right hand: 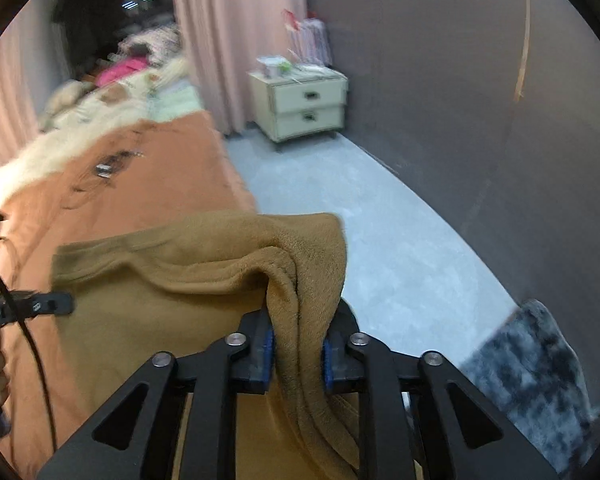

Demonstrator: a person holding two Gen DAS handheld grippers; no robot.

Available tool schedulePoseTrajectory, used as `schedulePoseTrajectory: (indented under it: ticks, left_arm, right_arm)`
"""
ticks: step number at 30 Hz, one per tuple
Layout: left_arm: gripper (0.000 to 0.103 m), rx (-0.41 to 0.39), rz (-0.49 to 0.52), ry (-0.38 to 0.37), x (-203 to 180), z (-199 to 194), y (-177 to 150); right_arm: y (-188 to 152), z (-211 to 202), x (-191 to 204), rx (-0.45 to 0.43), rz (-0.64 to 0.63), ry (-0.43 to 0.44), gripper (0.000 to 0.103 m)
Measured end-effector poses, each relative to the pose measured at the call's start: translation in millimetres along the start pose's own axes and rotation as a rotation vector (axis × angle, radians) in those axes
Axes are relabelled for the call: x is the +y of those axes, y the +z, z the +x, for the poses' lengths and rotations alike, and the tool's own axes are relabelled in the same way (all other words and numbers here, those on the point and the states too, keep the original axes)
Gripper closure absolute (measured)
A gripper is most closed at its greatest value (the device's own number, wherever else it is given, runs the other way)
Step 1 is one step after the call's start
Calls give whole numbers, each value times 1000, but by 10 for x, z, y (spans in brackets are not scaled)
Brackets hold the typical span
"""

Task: Fold small clothes
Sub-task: 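Lower the shirt onto the black cloth and open both tools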

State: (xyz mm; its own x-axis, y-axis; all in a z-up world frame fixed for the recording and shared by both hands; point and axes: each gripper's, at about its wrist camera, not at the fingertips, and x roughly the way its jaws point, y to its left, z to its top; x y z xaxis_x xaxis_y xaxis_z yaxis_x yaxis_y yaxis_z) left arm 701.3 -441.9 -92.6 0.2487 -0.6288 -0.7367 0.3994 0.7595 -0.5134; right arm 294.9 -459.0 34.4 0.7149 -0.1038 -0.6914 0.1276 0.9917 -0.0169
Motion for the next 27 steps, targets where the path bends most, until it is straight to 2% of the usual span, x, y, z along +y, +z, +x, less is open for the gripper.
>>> schedulePoseTrajectory:
  ticks: [1,2,6,9,10,11,14,16,20,26,27]
  left_arm:
    - [79,28,-26,52,82,92,-28]
    - [78,34,-38,71,126,118,-45]
    - [77,24,-44,92,227,96,-110]
    - [77,-3,-22,109,166,46,-106]
    - [77,-7,-11,104,151,56,-93]
    - [77,-11,7,97,97,53,-96]
    - [77,-41,51,105,-16,124,-40]
    - [77,-29,61,86,-46,256,7]
    - [77,-18,76,117,-10,467,70]
    - [78,-18,37,140,198,694,133]
    - [78,-21,31,137,219,717,130]
  right_arm:
    - [-14,53,-14,24,8,-33,61]
    - [-24,90,34,42,15,-60,50]
    - [41,-49,186,51,28,-121,48]
    - [56,-218,334,36,16,-100,48]
    - [27,-282,367,36,12,-81,50]
    - [9,-350,426,45,8,-56,60]
    - [-1,-366,472,104,17,-6,77]
    - [7,-316,551,141,24,-9,79]
    - [112,-78,577,228,102,-7,84]
    - [370,188,564,268,139,-23,87]
    - [346,228,398,270,142,-30,87]
